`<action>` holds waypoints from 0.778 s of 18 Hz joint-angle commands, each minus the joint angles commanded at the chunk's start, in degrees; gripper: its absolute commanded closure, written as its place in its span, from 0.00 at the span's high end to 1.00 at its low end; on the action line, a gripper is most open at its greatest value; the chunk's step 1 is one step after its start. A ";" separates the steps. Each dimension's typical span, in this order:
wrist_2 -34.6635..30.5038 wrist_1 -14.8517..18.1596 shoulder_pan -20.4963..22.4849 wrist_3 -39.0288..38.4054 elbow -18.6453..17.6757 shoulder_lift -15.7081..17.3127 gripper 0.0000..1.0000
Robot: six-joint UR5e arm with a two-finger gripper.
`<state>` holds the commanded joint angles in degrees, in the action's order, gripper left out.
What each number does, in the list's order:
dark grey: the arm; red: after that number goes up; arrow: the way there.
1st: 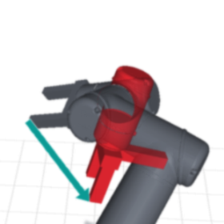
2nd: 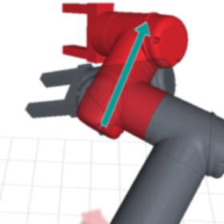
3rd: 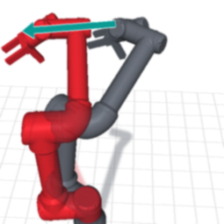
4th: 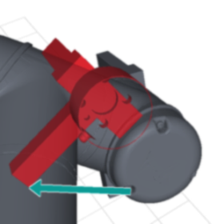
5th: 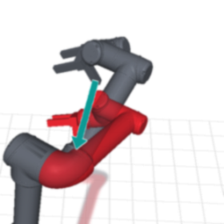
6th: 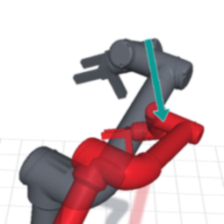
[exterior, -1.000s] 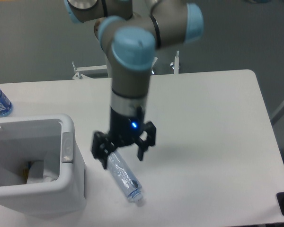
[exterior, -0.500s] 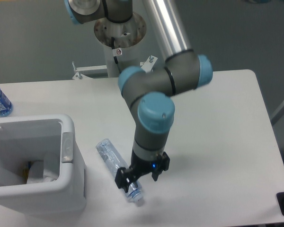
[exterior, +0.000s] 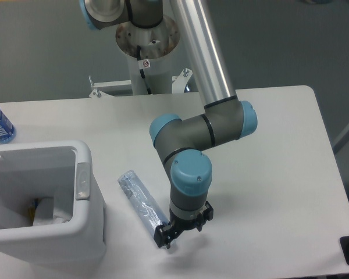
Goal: Place the trash in the trash can
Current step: 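Move the gripper over the clear plastic bottle and lower it, then close the gripper on the bottle's cap end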
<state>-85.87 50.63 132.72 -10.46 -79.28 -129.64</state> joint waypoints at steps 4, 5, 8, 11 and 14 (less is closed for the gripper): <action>-1.23 -0.36 -1.14 -0.18 0.09 -1.05 1.00; -1.75 -0.62 -1.50 -0.27 0.09 -1.32 1.00; -2.81 -1.15 -2.03 -0.35 0.09 -1.93 1.00; -3.16 -1.15 -2.11 -0.53 0.18 -2.02 0.90; -3.17 -1.15 -2.29 -1.41 -0.17 -2.02 0.81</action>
<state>-89.03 49.48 130.43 -11.86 -79.45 -131.66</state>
